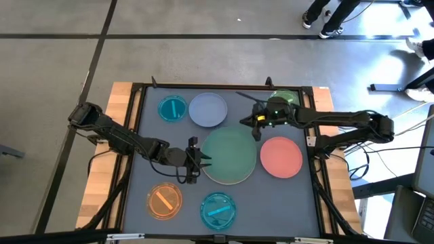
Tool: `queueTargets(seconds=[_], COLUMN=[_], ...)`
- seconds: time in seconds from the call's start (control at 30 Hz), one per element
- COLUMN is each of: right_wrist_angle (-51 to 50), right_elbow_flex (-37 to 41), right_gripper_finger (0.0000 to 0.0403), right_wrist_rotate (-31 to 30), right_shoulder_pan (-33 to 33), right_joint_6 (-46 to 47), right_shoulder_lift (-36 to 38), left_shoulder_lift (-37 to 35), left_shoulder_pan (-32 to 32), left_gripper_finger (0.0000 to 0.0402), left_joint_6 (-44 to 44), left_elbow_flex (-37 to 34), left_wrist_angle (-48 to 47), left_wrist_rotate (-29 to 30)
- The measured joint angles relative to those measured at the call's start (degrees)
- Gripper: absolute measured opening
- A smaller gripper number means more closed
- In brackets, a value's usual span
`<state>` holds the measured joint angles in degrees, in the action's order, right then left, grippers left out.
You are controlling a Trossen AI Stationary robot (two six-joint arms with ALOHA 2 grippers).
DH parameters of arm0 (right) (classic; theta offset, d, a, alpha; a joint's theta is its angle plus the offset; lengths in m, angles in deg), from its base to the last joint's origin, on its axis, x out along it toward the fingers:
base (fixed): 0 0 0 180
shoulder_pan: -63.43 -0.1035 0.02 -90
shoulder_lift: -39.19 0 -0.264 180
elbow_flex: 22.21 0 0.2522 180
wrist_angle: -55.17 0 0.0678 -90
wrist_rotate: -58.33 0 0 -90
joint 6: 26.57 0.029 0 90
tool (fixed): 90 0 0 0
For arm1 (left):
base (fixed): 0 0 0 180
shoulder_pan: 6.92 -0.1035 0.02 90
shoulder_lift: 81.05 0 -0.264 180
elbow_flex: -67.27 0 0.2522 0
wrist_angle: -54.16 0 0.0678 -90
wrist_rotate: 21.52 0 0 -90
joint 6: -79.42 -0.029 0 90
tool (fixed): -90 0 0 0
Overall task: Stack plastic plates
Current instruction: Stack the orange plate on top of the green plate
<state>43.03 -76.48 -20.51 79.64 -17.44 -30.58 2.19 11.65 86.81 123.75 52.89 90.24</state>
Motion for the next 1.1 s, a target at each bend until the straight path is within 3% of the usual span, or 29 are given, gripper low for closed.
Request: queueTargets(seconds=[0.5, 0.77, 0.93, 1.1], right_wrist_angle=[-1.0, -6.4, -11.3, -18.1], right_elbow_flex=[0.0, 0.0, 0.0, 0.0], right_gripper_finger=[0.0006, 0.0103, 0.0162, 0.0183], right_wrist_rotate=[-1.7, -1.3, 5.3, -0.7], right_shoulder_pan=[0.0, -0.1, -0.9, -6.8], right_joint_6=[-2.1, -3.4, -5.1, -6.5], right_shoulder_lift=[-4.5, -4.5, -1.2, 4.4], left_shoulder_lift=[0.0, 0.0, 0.0, 0.0], left_shoulder_pan=[0.0, 0.0, 0.0, 0.0], left_gripper_finger=[0.0102, 0.0102, 0.0102, 0.0102], left_joint_6=[0.0, 0.0, 0.0, 0.0], left_elbow_flex=[0.0, 0.0, 0.0, 0.0], left_wrist_angle=[0.0, 0.0, 0.1, 0.6], left_wrist_rotate=[0.0, 0.0, 0.0, 0.0])
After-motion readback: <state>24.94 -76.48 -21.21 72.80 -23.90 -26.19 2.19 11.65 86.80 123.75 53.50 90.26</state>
